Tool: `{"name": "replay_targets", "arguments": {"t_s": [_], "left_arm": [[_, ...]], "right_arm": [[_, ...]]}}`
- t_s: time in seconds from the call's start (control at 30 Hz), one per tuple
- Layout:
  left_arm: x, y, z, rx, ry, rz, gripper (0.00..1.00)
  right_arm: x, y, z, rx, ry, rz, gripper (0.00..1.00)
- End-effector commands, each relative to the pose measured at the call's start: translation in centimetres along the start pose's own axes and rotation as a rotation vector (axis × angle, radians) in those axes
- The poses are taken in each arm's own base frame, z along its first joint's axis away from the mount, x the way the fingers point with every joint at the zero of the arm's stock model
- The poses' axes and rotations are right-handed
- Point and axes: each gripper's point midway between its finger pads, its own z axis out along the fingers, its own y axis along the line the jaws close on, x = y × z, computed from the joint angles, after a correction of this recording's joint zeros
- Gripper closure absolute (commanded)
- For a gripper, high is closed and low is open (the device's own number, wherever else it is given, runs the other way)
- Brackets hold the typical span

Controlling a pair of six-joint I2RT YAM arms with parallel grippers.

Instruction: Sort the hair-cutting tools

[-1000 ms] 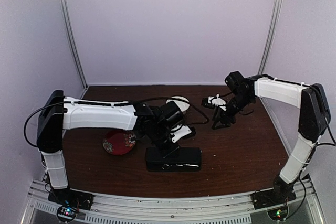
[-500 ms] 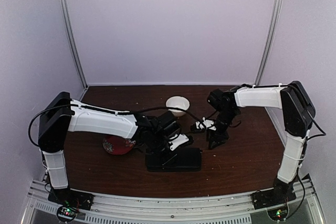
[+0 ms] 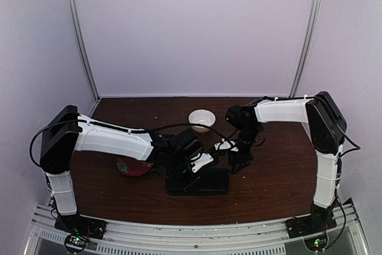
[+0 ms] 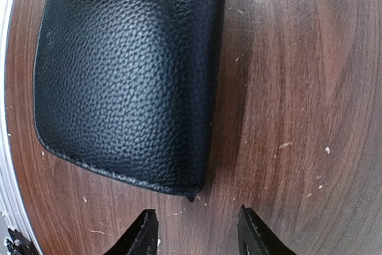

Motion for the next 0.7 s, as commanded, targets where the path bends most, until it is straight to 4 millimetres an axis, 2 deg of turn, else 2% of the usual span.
{"name": "replay_targets", "arguments": {"t_s": [0.0,0.47,0.6,0.63,0.67], "left_arm": [[5.9,2.4,1.9,-0.088,0.191,-0.029,0.88],[5.8,2.7,1.9,-0.114,0.182,-0.021,0.87],[5.7,2.8,1.9,-0.119,0.178,-0.017,0.87],[5.6,2.8,1.9,-0.118,0.177,-0.017,0.87],[5.6,2.8,2.0,-0.12,0.177,-0.017,0.87]], "right_arm": [[0.0,-0.1,0.4,-0.009,0.049,0.003,0.55],[0.0,0.3,2.1,-0.028,0.139,0.004,0.63],[-0.1,0.2,2.2,-0.038,0.146,0.014,0.74],[-0.1,0.2,2.2,-0.039,0.146,0.016,0.78],[-0.1,0.2,2.2,-0.038,0.146,0.016,0.87]]}}
